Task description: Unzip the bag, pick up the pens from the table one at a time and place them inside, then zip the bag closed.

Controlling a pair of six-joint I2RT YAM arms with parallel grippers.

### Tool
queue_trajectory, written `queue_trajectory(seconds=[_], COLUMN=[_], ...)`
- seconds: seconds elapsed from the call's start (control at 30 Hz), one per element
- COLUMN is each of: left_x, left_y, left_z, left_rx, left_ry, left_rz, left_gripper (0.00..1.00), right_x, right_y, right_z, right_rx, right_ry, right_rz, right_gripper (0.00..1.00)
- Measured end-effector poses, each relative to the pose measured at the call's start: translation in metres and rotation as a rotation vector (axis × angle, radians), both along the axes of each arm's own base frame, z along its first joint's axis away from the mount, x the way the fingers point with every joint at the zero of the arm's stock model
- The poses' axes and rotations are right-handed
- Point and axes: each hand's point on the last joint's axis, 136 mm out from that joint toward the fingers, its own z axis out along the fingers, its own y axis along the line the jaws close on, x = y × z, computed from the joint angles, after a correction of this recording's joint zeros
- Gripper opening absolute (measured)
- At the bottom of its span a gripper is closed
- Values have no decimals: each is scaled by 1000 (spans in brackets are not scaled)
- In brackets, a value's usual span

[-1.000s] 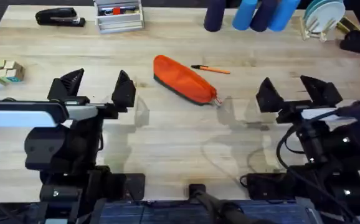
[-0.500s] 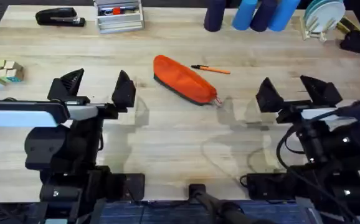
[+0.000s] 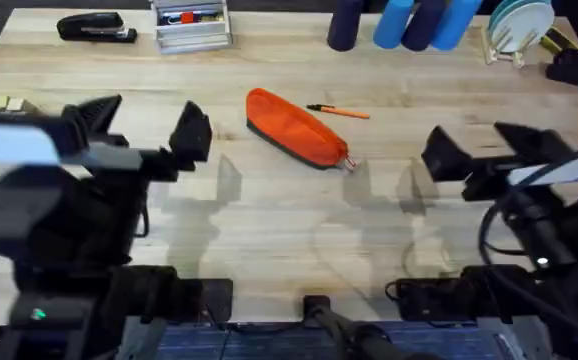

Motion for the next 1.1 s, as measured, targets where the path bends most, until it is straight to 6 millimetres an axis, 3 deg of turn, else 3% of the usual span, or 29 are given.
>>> queue_trajectory(seconds=[0.17, 0.3, 0.77, 1.1], left_x=[18, 36, 88, 95], left_y=[-1, -4, -28, -41], left_z=[18, 26, 32, 38], left_rx=[8, 6, 68, 146], left_ry=[90, 175, 430, 427], left_rz=[-6, -26, -199, -308], left_gripper=[992, 993, 993, 994], right_x=[3, 8, 30, 35], right_y=[0, 0, 0, 3], right_z=[37, 53, 82, 96], right_rx=[-35, -45, -47, -44], right_ry=[-2, 29, 238, 233], right_rz=[8, 11, 18, 36], right_gripper=[996, 996, 997, 997])
